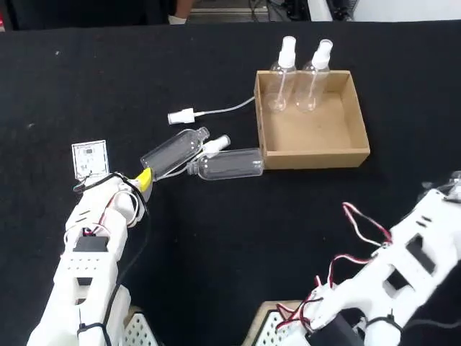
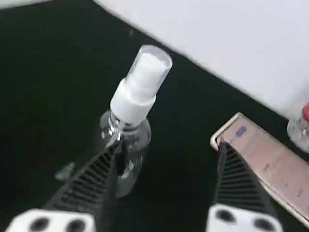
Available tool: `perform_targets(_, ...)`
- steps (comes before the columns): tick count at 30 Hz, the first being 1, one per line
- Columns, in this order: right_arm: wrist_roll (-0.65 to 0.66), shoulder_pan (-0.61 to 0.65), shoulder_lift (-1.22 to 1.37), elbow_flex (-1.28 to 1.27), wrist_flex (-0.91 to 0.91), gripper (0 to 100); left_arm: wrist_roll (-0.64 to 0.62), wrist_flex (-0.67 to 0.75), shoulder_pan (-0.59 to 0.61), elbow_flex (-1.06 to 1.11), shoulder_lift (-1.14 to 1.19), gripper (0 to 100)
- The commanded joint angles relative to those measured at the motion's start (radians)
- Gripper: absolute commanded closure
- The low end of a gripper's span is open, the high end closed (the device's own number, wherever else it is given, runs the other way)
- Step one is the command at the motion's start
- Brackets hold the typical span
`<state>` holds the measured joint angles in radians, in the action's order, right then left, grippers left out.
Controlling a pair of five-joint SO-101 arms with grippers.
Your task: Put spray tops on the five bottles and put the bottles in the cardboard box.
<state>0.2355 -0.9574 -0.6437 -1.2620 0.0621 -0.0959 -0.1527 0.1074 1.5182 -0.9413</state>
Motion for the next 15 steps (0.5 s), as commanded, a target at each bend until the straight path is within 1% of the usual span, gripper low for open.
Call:
perform_targets(1,0.017,0.025,-0.007,0.131,-0.078,73.5,0.006,0.017,-0.007,-0.012,-0.018,76)
perform_targets(6,0.018,0.058,0.087,0.168,-0.08,61.2,0.006,0.017,-0.007,-0.012,-0.018,76)
perform_targets(15,0.018,0.106,0.277,0.254,-0.08,60.4,0.006,0.017,-0.007,-0.012,-0.018,76)
